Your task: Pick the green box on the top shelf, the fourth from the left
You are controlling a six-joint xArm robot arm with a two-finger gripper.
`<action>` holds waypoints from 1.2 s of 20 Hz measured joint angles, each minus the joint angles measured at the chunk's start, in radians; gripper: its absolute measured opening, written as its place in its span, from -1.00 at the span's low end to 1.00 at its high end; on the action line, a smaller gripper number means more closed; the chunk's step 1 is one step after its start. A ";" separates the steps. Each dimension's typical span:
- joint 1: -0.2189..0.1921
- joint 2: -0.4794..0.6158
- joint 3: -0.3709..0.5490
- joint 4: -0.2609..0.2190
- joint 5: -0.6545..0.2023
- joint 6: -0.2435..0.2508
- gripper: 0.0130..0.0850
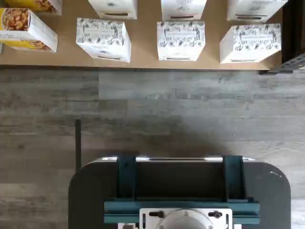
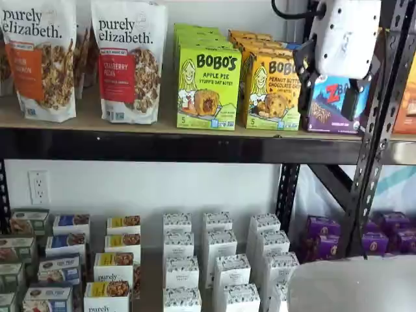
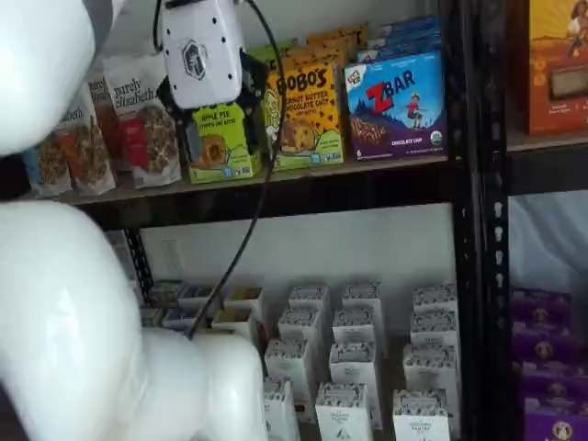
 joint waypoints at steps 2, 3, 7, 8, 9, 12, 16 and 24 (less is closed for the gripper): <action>-0.057 -0.019 0.017 0.060 -0.027 -0.031 1.00; -0.067 -0.022 0.020 0.072 -0.033 -0.037 1.00; -0.067 -0.022 0.021 0.077 -0.035 -0.038 1.00; -0.065 -0.022 0.021 0.076 -0.036 -0.037 1.00; -0.062 -0.022 0.022 0.074 -0.037 -0.035 1.00; -0.060 -0.024 0.030 0.079 -0.051 -0.032 1.00; -0.043 -0.022 0.036 0.075 -0.075 -0.019 1.00; 0.027 0.012 0.027 0.046 -0.136 0.036 1.00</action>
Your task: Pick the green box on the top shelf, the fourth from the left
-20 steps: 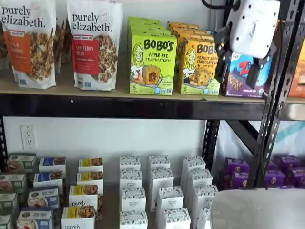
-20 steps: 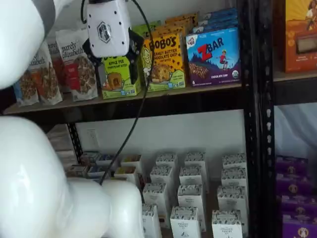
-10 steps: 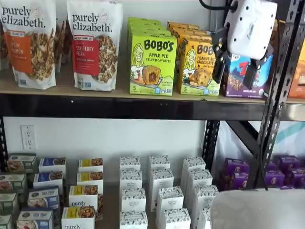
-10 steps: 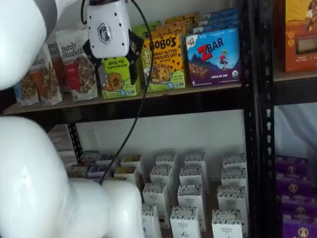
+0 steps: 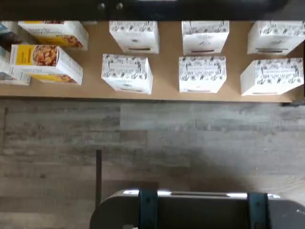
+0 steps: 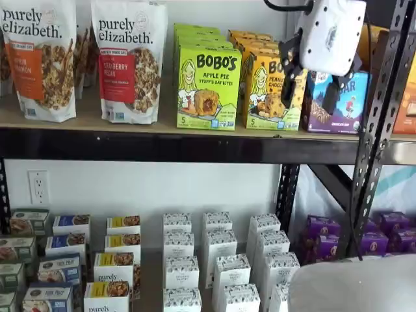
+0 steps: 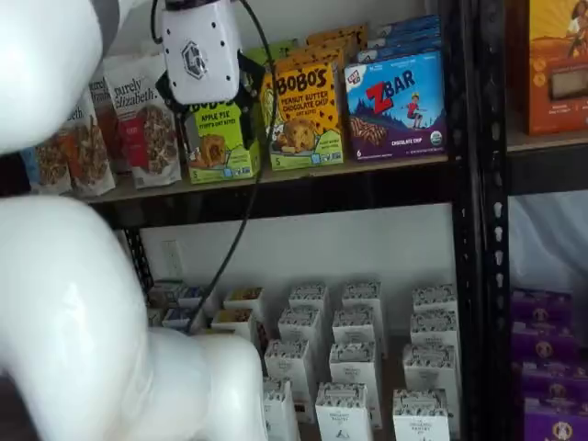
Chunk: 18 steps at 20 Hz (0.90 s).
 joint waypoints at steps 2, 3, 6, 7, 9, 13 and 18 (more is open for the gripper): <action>0.043 0.017 -0.008 -0.019 -0.023 0.036 1.00; 0.064 0.024 -0.011 -0.030 -0.034 0.053 1.00; 0.129 0.054 -0.028 -0.062 -0.072 0.109 1.00; 0.147 0.067 -0.037 -0.069 -0.081 0.125 1.00; 0.178 0.092 -0.053 -0.081 -0.095 0.154 1.00; 0.226 0.135 -0.081 -0.107 -0.125 0.197 1.00; 0.271 0.199 -0.126 -0.137 -0.156 0.238 1.00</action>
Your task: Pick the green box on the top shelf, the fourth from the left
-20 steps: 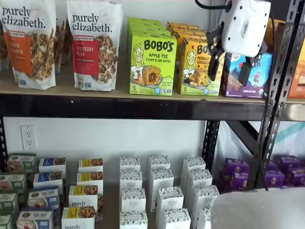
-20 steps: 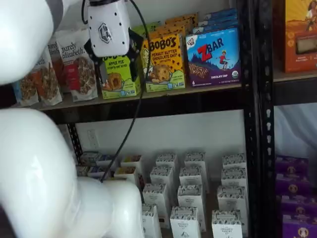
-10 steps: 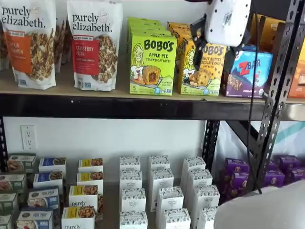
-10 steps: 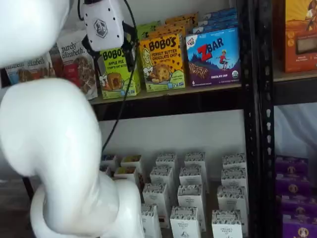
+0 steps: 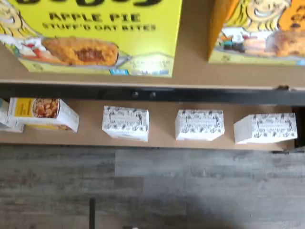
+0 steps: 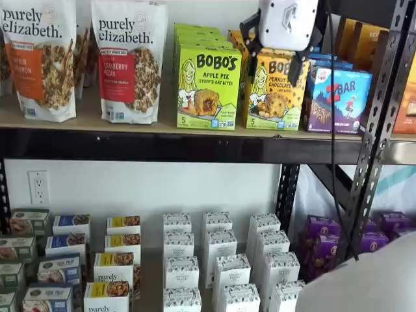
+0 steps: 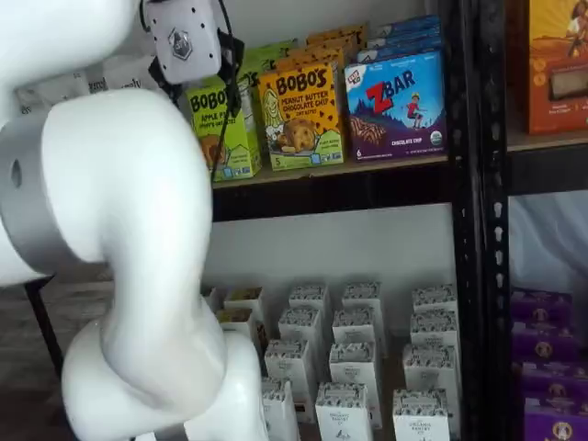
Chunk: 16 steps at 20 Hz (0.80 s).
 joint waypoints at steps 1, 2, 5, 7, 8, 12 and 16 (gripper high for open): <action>0.005 0.013 -0.010 -0.003 -0.006 0.005 1.00; 0.009 0.027 -0.022 -0.005 -0.012 0.009 1.00; 0.018 0.066 -0.053 -0.016 -0.029 0.018 1.00; 0.014 0.091 -0.072 -0.017 -0.046 0.015 1.00; 0.010 0.102 -0.081 -0.015 -0.053 0.011 1.00; -0.021 0.142 -0.115 0.014 -0.081 -0.016 1.00; -0.049 0.190 -0.159 0.053 -0.086 -0.042 1.00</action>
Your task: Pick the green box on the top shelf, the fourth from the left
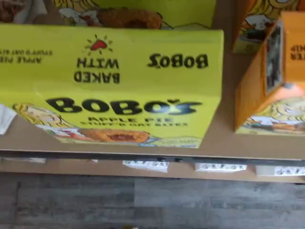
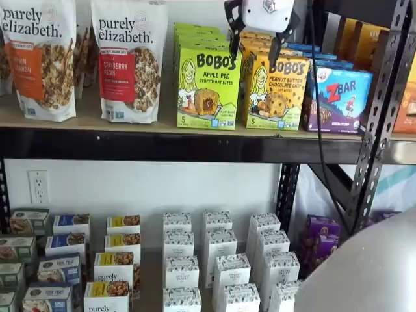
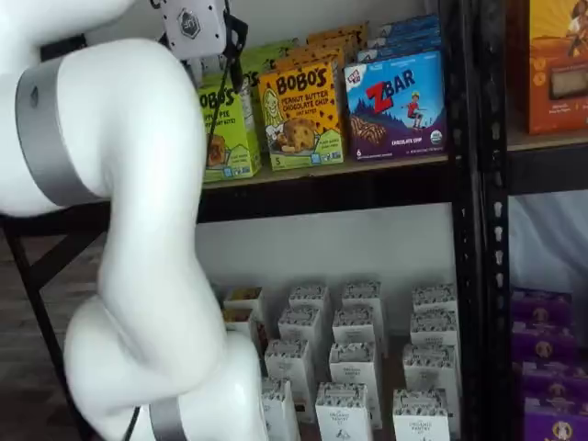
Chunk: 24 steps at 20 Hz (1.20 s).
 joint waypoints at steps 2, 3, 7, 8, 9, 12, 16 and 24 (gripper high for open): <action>-0.011 0.027 -0.024 0.018 0.005 -0.009 1.00; -0.013 0.034 -0.030 0.022 0.004 -0.011 1.00; -0.011 0.074 -0.067 0.016 -0.008 -0.011 1.00; -0.009 0.086 -0.079 0.012 -0.007 -0.010 1.00; -0.009 0.096 -0.089 0.012 -0.006 -0.010 1.00; -0.012 0.126 -0.119 0.017 0.001 -0.011 1.00; -0.014 0.152 -0.142 0.022 0.006 -0.013 1.00; -0.016 0.177 -0.157 0.024 0.001 -0.014 1.00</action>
